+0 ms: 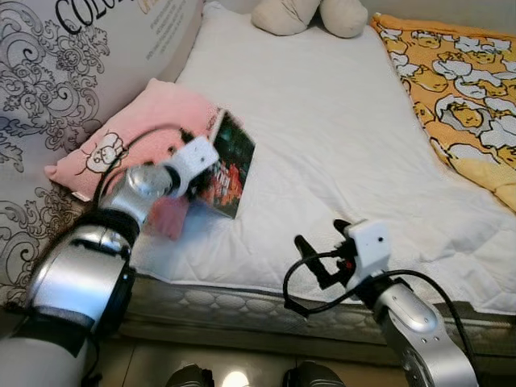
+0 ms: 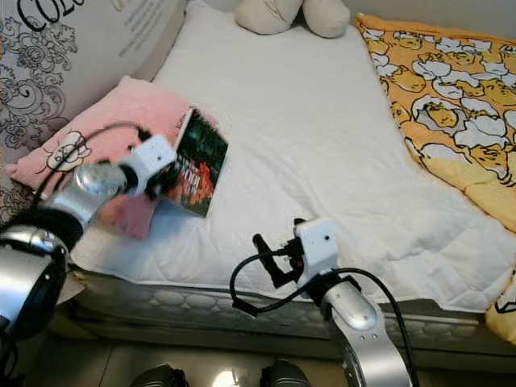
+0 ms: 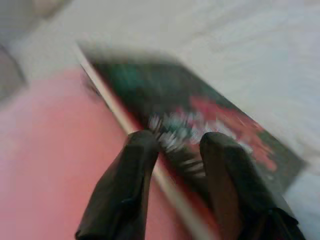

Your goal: Clean up the room

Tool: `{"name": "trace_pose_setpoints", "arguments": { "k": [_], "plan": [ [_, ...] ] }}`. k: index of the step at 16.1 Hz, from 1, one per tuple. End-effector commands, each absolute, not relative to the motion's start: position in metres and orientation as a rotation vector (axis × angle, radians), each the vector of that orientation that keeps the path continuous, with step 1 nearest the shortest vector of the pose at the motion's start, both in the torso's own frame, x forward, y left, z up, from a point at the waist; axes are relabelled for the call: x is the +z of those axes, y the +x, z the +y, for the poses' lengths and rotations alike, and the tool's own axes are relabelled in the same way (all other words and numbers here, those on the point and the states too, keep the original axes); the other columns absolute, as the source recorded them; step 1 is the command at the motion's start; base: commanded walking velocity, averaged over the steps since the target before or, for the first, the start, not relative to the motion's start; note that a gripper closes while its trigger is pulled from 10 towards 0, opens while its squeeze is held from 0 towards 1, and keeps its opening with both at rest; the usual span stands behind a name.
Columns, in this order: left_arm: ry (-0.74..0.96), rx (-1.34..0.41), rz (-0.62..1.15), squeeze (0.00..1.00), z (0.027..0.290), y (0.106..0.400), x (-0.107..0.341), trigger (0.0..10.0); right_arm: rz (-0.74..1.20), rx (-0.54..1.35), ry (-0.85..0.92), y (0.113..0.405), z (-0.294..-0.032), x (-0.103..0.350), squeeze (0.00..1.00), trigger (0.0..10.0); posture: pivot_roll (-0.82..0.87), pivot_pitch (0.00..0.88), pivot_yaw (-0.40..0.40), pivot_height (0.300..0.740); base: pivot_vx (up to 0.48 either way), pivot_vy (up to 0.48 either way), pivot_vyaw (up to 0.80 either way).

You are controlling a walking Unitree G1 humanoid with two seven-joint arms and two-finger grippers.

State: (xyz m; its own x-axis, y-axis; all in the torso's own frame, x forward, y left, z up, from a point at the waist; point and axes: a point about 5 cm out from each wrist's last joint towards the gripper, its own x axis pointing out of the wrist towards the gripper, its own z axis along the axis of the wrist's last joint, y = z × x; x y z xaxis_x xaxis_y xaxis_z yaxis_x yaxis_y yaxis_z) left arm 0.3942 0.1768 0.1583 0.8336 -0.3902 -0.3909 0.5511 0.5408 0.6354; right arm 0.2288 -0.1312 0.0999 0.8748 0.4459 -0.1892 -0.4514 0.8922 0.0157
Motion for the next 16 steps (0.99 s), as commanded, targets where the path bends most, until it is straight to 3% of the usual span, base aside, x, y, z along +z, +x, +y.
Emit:
{"name": "trace_pose_setpoints", "arguments": {
  "k": [1,4,8,9,10,12,13,14,16],
  "plan": [
    [0.897,-0.573,0.146,1.00,0.170,0.399,0.173,10.0,0.197,0.466,-0.032,0.231,-0.131,0.099,0.00,10.0,-0.22,0.041,-0.010,0.703,0.000,0.000,0.00],
    [0.974,-0.593,0.050,1.00,0.157,0.405,0.196,10.0,0.192,0.478,-0.024,0.234,-0.125,0.097,0.00,10.0,-0.20,0.029,-0.003,0.703,0.000,0.000,0.00],
    [0.835,-0.570,0.049,1.00,0.164,0.405,0.198,10.0,0.170,0.476,-0.008,0.243,-0.117,0.096,0.00,10.0,-0.18,0.000,0.021,0.703,0.000,0.000,0.00],
    [0.800,-0.566,0.056,0.78,0.166,0.405,0.197,10.0,0.167,0.476,-0.005,0.244,-0.115,0.096,0.00,10.0,-0.18,0.000,0.027,0.703,0.000,0.000,0.00],
    [0.574,-0.496,0.048,0.00,0.175,0.404,0.195,10.0,0.138,0.475,0.005,0.252,-0.110,0.099,0.00,10.0,-0.16,0.000,0.042,0.703,0.000,0.000,0.00],
    [0.022,-0.274,-0.010,0.00,0.203,0.402,0.192,10.0,0.058,0.407,0.026,0.274,-0.102,0.107,0.00,10.0,-0.10,0.000,0.081,0.703,0.000,0.000,0.00],
    [-0.150,-0.131,-0.045,0.00,0.217,0.396,0.182,10.0,0.016,0.361,0.037,0.284,-0.103,0.112,0.00,10.0,-0.09,0.000,0.082,0.703,0.000,0.000,0.00],
    [-0.195,-0.075,-0.063,0.00,0.220,0.389,0.173,10.0,0.000,0.344,0.036,0.289,-0.103,0.114,0.00,10.0,-0.07,0.000,0.082,0.703,0.000,0.000,0.00],
    [-0.227,-0.091,-0.056,0.00,0.199,0.347,0.129,10.0,-0.027,0.331,0.012,0.299,-0.105,0.116,0.00,10.0,-0.01,0.000,0.051,0.703,0.000,0.000,0.00]
  ]
}}
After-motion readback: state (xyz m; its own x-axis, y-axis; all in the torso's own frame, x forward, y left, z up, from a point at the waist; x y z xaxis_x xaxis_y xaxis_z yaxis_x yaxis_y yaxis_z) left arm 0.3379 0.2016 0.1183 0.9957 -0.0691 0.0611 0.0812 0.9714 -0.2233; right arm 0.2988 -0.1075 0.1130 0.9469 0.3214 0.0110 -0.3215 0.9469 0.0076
